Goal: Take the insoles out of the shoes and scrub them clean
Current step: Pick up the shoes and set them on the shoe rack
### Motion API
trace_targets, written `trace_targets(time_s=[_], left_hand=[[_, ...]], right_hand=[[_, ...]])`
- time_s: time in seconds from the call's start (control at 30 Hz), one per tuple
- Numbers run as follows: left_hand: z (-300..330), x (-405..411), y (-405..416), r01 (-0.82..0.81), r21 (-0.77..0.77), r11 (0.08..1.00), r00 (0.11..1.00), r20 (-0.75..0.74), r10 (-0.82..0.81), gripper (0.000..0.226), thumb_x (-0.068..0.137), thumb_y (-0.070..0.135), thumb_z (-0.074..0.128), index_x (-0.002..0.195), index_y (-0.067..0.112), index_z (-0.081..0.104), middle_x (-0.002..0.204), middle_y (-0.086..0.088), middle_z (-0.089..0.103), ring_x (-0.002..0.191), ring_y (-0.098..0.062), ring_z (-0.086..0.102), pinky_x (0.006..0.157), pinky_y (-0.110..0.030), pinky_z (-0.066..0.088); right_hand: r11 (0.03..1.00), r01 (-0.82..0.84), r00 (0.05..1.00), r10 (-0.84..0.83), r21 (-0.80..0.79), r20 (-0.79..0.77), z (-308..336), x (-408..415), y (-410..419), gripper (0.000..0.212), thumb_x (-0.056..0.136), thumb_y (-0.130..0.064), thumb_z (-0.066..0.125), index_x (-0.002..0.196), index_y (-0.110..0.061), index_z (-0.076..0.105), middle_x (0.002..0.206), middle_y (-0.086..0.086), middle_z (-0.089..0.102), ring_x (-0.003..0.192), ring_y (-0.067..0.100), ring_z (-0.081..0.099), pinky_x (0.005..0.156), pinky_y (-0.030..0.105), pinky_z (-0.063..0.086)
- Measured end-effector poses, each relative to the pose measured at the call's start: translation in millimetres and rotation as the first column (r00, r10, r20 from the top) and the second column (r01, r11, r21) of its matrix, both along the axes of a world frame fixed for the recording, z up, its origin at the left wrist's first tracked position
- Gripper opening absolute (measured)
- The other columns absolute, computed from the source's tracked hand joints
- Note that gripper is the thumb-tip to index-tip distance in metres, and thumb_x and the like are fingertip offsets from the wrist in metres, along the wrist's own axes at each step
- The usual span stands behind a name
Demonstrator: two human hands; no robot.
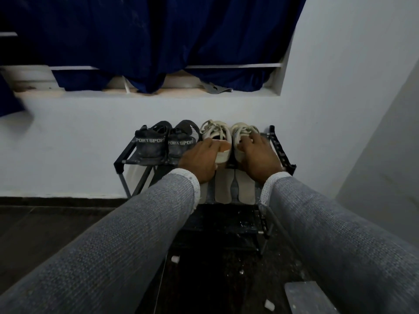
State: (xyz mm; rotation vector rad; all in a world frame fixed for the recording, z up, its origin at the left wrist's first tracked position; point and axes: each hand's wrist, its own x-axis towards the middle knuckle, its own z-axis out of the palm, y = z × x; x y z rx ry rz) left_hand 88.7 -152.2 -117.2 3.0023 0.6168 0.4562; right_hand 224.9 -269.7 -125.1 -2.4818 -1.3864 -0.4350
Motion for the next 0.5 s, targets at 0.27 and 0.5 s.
trace_targets(time_s=[0.27, 0.5], left_hand=[[6.3, -72.2, -38.0, -0.057, -0.008, 0.998, 0.998, -0.014, 0.057, 0.059, 0.088, 0.026, 0.062, 0.14, 0.016, 0.035, 0.14, -0.008, 0.043, 0.125, -0.03, 0.045, 0.094, -0.048, 0.046], [-26.5, -99.4, -55.0, -0.017, -0.118, 0.993, 0.998, -0.068, 0.009, 0.058, 0.088, 0.027, 0.059, 0.14, 0.015, 0.035, 0.144, -0.009, 0.039, 0.129, -0.031, 0.041, 0.097, -0.05, 0.043]], right_hand=[[0.999, 0.01, 1.0, -0.01, 0.036, 0.0, 4.8, -74.1, -42.0, 0.055, 0.083, -0.006, 0.06, 0.134, -0.006, 0.04, 0.139, 0.018, 0.039, 0.126, 0.036, 0.038, 0.085, 0.042, 0.047], [0.995, 0.089, 0.993, -0.092, -0.039, -0.077, -23.1, -112.4, -66.7, 0.05, 0.084, -0.013, 0.06, 0.131, -0.006, 0.043, 0.132, 0.018, 0.044, 0.12, 0.039, 0.042, 0.085, 0.048, 0.047]])
